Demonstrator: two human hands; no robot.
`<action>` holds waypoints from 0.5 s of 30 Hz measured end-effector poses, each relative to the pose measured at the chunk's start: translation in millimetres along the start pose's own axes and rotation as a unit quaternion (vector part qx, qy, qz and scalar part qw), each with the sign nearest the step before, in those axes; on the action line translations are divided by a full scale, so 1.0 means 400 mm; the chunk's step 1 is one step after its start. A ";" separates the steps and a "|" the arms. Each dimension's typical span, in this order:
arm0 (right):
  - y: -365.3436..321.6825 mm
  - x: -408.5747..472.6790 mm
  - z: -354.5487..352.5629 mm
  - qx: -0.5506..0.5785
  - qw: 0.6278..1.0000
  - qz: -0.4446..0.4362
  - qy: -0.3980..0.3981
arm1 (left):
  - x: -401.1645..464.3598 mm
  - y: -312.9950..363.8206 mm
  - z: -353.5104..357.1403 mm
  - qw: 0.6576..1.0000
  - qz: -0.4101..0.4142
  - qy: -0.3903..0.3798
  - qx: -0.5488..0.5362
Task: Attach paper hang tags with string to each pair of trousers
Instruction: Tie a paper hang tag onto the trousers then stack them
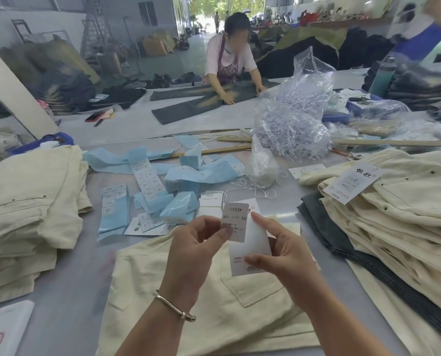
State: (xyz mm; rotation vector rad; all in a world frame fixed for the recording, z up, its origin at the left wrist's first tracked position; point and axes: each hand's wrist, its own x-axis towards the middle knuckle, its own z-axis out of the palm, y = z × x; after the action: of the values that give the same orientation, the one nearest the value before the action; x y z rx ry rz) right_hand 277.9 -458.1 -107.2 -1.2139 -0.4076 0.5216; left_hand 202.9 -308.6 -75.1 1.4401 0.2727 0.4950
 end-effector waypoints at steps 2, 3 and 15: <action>-0.004 -0.004 0.011 -0.003 1.000 -0.011 -0.006 | -0.002 -0.005 0.011 1.000 -0.020 0.006 -0.009; -0.006 -0.006 0.015 -0.016 1.000 -0.020 -0.005 | -0.003 -0.008 0.015 0.999 -0.028 0.011 -0.012; 0.005 -0.025 0.036 -0.161 0.977 -0.134 0.049 | -0.019 -0.046 0.044 0.998 -0.048 0.038 0.028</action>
State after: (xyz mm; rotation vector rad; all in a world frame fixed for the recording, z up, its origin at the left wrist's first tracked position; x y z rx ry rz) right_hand 261.6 -452.4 -104.8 -1.4614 -0.5768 0.1658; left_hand 207.7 -328.7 -92.1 1.4565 0.4173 0.4673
